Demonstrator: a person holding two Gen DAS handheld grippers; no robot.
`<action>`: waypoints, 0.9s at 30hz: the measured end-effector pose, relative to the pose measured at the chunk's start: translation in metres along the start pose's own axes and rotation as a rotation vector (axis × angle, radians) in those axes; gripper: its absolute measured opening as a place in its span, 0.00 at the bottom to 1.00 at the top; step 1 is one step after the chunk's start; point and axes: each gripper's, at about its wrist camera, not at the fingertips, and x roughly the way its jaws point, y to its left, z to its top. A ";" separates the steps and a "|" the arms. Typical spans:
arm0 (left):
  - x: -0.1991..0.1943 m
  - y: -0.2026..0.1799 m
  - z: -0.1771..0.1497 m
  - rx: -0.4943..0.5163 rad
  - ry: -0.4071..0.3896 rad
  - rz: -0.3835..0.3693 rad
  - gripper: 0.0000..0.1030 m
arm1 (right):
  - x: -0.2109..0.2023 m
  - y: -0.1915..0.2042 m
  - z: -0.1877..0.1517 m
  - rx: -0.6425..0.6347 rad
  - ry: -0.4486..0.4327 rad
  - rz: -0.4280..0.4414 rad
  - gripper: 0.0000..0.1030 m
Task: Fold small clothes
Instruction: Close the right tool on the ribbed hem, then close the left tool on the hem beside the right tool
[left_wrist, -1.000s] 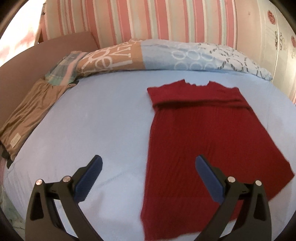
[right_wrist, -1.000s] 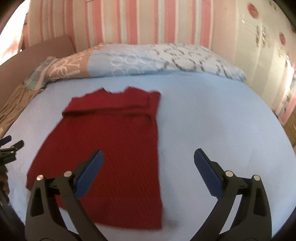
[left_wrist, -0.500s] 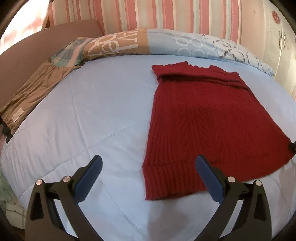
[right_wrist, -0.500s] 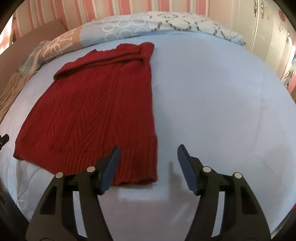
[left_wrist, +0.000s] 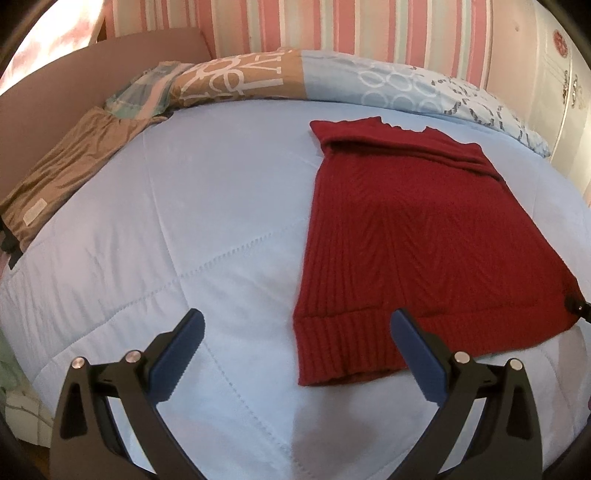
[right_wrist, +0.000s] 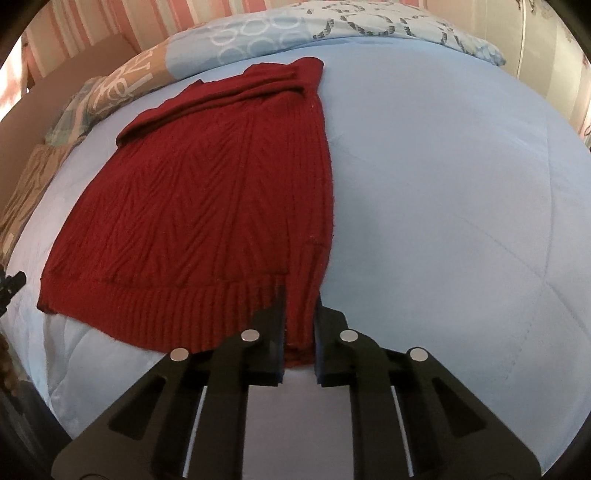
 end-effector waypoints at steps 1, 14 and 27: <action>0.001 0.002 -0.001 -0.005 0.004 -0.002 0.98 | 0.000 0.000 0.000 0.000 0.000 0.001 0.10; 0.034 -0.001 -0.012 -0.057 0.096 -0.093 0.97 | 0.000 0.002 0.001 0.005 -0.003 0.009 0.10; 0.049 -0.001 -0.011 -0.161 0.134 -0.197 0.17 | -0.004 0.004 -0.001 0.004 -0.020 0.028 0.10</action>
